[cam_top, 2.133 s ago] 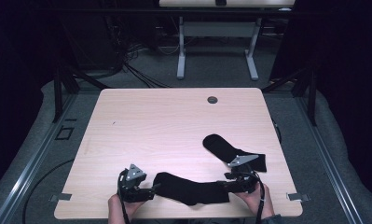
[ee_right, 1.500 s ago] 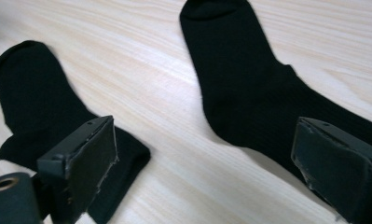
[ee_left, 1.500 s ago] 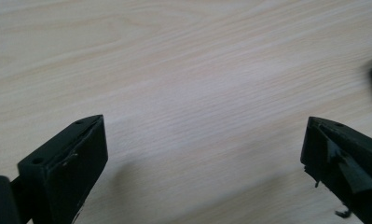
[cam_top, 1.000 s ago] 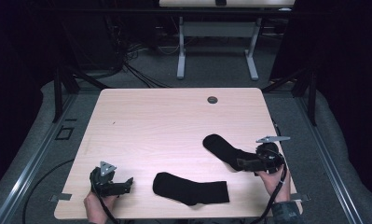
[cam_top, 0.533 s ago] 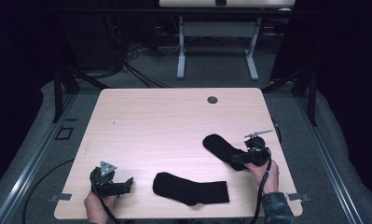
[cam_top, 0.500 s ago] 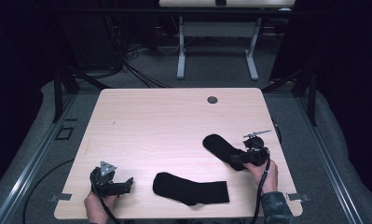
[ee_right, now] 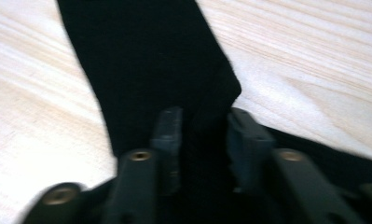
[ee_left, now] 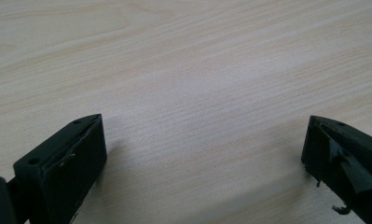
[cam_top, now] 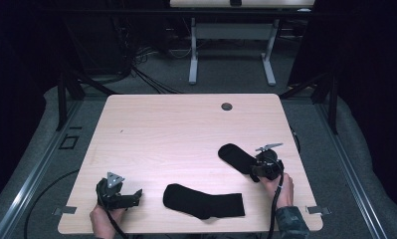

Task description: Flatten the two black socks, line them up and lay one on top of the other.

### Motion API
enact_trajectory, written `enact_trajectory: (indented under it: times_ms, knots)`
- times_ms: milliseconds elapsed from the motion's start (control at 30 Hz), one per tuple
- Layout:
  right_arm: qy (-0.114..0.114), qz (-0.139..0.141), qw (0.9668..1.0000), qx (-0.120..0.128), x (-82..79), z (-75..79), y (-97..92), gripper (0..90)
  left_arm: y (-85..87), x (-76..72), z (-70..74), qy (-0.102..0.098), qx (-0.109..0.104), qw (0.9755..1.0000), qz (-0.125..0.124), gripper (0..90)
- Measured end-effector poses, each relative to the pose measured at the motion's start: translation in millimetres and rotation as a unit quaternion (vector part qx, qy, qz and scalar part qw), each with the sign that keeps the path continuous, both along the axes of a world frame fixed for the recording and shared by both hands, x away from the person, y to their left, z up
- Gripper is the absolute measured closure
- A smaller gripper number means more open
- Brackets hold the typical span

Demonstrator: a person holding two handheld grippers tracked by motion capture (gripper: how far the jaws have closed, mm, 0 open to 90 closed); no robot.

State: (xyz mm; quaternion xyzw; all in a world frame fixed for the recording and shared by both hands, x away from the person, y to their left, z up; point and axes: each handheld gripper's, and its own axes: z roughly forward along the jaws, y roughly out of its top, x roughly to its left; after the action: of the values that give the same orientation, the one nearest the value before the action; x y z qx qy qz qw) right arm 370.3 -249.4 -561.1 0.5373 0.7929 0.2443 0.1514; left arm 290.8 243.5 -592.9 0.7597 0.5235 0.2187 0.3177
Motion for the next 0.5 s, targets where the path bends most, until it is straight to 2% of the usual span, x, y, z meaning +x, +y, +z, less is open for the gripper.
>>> enact_trajectory:
  times_ms: [67, 100, 167, 333, 500]
  knots:
    - [-0.004, 0.000, 0.9999, 0.012, -1.7, -0.9, -2.4, 82.0, 0.0, 0.0, 0.0, 0.000, 0.000, 1.0000, 0.000, 0.0]
    - [-0.004, 0.002, 0.9999, 0.015, -2.0, -1.2, -3.7, 83.8, 0.0, 0.0, 0.0, 0.000, 0.000, 1.0000, 0.000, 0.0]
    - [-0.012, 0.004, 0.9996, 0.024, -3.9, -2.9, -6.0, 85.2, -0.1, 0.0, 0.0, 0.000, -0.001, 1.0000, 0.001, 0.0]
    - [-0.012, 0.009, 0.9988, 0.046, -5.0, -3.0, -10.5, 85.9, 0.0, 0.1, 0.0, 0.000, 0.000, 1.0000, 0.000, 0.0]
    - [-0.018, 0.019, 0.9975, 0.065, -8.0, 7.1, -9.6, 86.1, -0.1, 0.1, 0.0, 0.000, 0.000, 1.0000, 0.001, 0.0]
